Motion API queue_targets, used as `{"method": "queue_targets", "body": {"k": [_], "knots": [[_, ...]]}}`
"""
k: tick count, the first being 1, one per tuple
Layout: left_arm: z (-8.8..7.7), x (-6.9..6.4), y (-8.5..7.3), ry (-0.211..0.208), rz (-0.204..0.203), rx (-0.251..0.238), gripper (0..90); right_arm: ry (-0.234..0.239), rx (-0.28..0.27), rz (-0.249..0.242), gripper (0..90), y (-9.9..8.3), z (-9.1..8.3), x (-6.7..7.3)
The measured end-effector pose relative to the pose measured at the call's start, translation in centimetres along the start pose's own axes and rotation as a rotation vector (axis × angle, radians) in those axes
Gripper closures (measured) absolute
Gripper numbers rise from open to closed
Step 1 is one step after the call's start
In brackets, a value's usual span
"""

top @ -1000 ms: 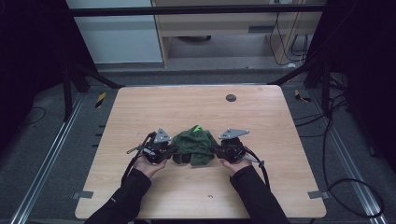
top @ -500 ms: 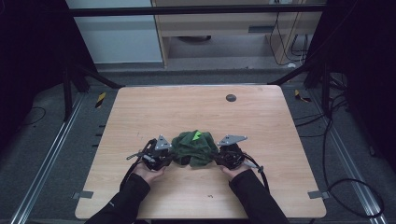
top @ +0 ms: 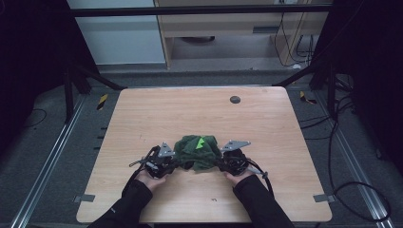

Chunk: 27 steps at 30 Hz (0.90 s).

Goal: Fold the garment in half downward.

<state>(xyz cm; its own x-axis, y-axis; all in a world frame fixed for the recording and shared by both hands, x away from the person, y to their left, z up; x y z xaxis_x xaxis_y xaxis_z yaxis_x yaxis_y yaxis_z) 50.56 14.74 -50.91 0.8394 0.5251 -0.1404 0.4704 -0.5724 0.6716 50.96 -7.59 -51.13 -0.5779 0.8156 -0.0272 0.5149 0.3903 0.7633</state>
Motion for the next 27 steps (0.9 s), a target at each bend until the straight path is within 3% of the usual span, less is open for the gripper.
{"method": "queue_targets", "body": {"k": [5, 10, 14, 18, 22, 27], "knots": [[-0.3, 0.1, 0.2, -0.004, -0.007, -0.018, 81.3, 0.002, -0.001, 0.002, 84.3, 0.1, 0.0, 0.0], [-1.2, 0.4, 0.8, 0.000, -0.018, -0.052, 72.3, 0.002, 0.004, -0.002, 85.7, 0.1, 0.1, 0.0], [-2.7, 1.0, 1.9, 0.013, -0.036, -0.113, 64.3, 0.005, 0.007, -0.012, 85.7, 0.1, 0.1, 0.1], [-4.0, 1.6, 3.4, 0.027, -0.040, -0.144, 62.2, 0.005, 0.006, -0.016, 85.7, 0.1, 0.1, 0.2], [-4.1, 1.9, 4.9, 0.039, -0.022, -0.142, 62.3, 0.004, 0.006, -0.020, 85.6, 0.1, 0.1, 0.1], [-3.3, 1.9, 6.0, 0.023, -0.018, -0.126, 63.1, 0.009, 0.006, -0.018, 85.6, 0.1, 0.1, 0.2]]}}
Point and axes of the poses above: each handheld gripper's, and its own axes: z roughly forward along the jaws, y roughly out of its top, x roughly to its left, the point moved 5 cm from there along z, roughly forward along the jaws, and after that the axes turned 14 degrees about -y, right-handed, at the moved point
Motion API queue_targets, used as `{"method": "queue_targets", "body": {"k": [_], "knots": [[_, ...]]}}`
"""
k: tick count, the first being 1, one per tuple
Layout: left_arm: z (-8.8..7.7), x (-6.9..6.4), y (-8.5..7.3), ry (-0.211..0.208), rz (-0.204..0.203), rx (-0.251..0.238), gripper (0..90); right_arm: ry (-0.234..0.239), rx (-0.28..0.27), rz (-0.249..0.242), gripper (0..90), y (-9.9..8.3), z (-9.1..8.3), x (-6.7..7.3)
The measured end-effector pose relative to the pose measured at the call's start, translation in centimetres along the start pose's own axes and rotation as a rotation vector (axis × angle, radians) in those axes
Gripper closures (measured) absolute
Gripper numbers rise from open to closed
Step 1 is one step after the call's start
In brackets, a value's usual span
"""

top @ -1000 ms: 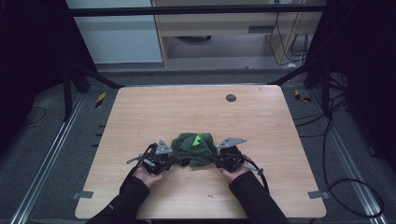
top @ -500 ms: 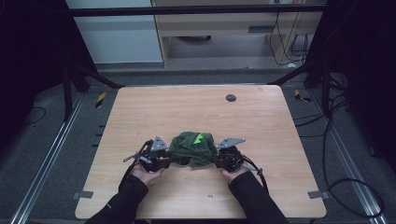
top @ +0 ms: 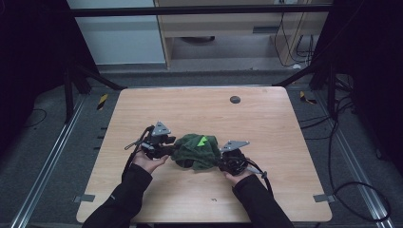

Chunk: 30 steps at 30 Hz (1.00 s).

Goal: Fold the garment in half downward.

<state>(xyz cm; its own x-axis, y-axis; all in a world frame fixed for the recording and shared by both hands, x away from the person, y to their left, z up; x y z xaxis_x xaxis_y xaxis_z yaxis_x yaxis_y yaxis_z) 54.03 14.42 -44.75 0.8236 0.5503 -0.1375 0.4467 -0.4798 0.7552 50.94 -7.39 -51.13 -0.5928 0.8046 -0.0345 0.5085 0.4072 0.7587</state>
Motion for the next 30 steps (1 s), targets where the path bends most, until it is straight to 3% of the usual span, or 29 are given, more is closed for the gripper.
{"method": "queue_targets", "body": {"k": [10, 15, 20, 30], "knots": [[1.5, -0.8, 0.6, -0.070, 0.022, 0.049, 62.5, 0.001, 0.005, 0.000, 85.4, 0.0, 0.0, 0.1], [2.9, -1.3, -0.3, -0.105, 0.022, 0.113, 71.0, 0.000, 0.006, -0.004, 85.2, 0.0, 0.0, 0.1], [3.1, -1.7, -0.6, -0.115, 0.045, 0.128, 85.0, -0.002, 0.003, -0.007, 84.4, 0.0, 0.1, 0.1], [2.7, -2.5, -1.0, -0.118, 0.087, 0.141, 88.0, 0.012, -0.038, 0.012, 72.2, 0.7, -1.2, 0.0]]}}
Point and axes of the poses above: each handheld gripper's, and its own axes: z roughly forward along the jaws, y roughly out of its top, x roughly to its left, the point moved 5 cm from there along z, roughly forward along the jaws, and after that the axes turned 14 degrees about -y, right-handed, at the moved point
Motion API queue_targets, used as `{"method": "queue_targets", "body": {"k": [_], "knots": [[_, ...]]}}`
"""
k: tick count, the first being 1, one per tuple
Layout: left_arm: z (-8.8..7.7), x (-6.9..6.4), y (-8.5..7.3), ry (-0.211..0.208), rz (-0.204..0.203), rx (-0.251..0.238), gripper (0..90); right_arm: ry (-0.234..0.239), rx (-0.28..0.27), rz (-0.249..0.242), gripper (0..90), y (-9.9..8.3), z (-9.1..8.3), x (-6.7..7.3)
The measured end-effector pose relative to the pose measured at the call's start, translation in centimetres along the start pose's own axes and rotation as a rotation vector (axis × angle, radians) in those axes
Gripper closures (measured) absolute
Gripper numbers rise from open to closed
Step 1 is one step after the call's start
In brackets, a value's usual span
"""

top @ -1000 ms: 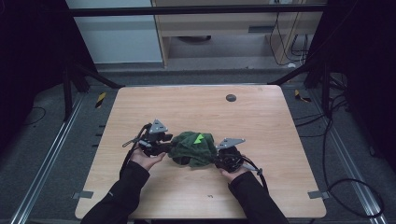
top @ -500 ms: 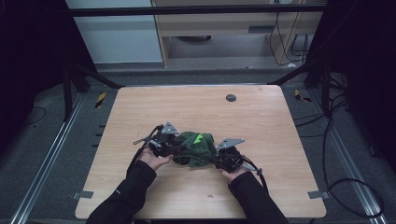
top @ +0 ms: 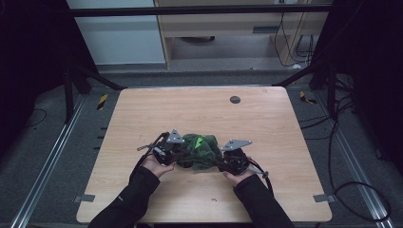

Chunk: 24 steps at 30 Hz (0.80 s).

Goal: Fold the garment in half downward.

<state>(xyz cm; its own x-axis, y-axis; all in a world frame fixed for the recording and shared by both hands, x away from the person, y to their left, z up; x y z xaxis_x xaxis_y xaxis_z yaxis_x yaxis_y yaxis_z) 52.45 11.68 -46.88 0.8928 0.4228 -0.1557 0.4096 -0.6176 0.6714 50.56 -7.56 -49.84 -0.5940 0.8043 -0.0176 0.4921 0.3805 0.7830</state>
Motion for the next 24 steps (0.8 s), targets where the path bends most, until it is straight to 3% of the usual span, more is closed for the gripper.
{"method": "queue_targets", "body": {"k": [11, 16, 24], "knots": [[-0.4, -1.1, -0.8, -0.015, 0.014, 0.002, 88.2, 0.013, -0.107, 0.052, 63.3, 2.7, -1.7, -0.3], [-0.6, -1.7, -1.4, -0.022, 0.018, 0.013, 88.1, 0.034, -0.067, 0.046, 67.4, 3.0, -0.6, 0.3], [-0.3, -2.9, -3.2, -0.042, 0.035, 0.068, 88.0, 0.073, 0.010, 0.023, 79.0, 0.8, -0.4, 1.0]]}}
Point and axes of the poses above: each handheld gripper's, and its own axes: z roughly forward along the jaws, y roughly out of its top, x roughly to its left, the point moved 5 cm from there along z, roughly forward along the jaws, and after that the axes turned 14 degrees about -y, right-handed, at the moved point
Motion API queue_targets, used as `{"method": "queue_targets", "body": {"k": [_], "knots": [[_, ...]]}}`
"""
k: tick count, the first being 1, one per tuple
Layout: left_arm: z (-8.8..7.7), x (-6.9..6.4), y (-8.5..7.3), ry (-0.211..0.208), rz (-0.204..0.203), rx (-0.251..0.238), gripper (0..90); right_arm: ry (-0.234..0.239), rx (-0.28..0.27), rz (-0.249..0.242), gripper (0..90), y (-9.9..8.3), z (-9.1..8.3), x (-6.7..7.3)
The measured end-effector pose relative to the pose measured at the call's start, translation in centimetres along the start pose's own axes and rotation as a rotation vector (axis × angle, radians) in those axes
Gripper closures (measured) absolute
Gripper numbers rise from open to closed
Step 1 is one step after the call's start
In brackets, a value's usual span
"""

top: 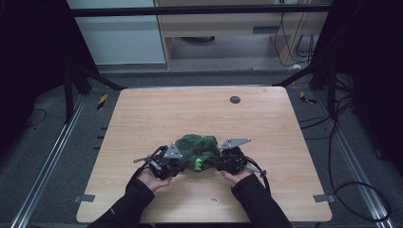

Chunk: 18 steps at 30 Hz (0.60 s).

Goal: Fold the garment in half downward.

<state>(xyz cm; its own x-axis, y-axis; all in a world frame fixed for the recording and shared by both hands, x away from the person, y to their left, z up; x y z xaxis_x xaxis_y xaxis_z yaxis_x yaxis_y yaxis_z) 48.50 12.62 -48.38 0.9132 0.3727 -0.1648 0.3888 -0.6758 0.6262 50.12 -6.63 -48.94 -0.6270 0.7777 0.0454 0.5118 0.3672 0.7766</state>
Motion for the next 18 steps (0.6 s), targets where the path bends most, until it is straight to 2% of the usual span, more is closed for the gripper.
{"method": "queue_targets", "body": {"k": [4, 7, 11, 16, 18], "knots": [[0.2, -0.2, -0.7, 0.000, 0.001, 0.014, 87.8, 0.005, 0.024, -0.007, 77.6, -0.7, -0.1, 0.4], [0.1, -0.3, -1.2, 0.001, -0.009, 0.020, 87.6, 0.007, 0.020, -0.025, 75.5, -1.1, -0.3, 0.6], [-0.1, -0.4, -1.7, 0.006, -0.017, 0.015, 86.3, 0.000, 0.024, -0.018, 73.6, -1.6, -0.9, 0.6], [0.0, -0.7, -2.5, 0.016, -0.021, 0.026, 79.8, -0.007, 0.034, -0.007, 73.0, -2.3, -1.1, 0.4], [-0.3, -0.6, -2.8, 0.030, -0.037, 0.014, 76.9, -0.011, 0.029, -0.006, 72.8, -2.5, -1.4, 0.4]]}}
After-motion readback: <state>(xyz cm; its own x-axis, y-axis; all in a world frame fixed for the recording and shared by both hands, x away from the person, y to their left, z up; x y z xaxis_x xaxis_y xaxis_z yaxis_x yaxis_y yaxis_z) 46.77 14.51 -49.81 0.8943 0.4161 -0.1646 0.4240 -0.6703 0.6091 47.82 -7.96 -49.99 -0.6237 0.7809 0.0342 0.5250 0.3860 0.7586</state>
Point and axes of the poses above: each handheld gripper's, and its own axes: z roughly forward along the jaws, y roughly out of its top, x roughly to its left, the point moved 5 cm from there along z, roughly forward along the jaws, and after that the axes turned 14 degrees about -y, right-handed, at the moved point
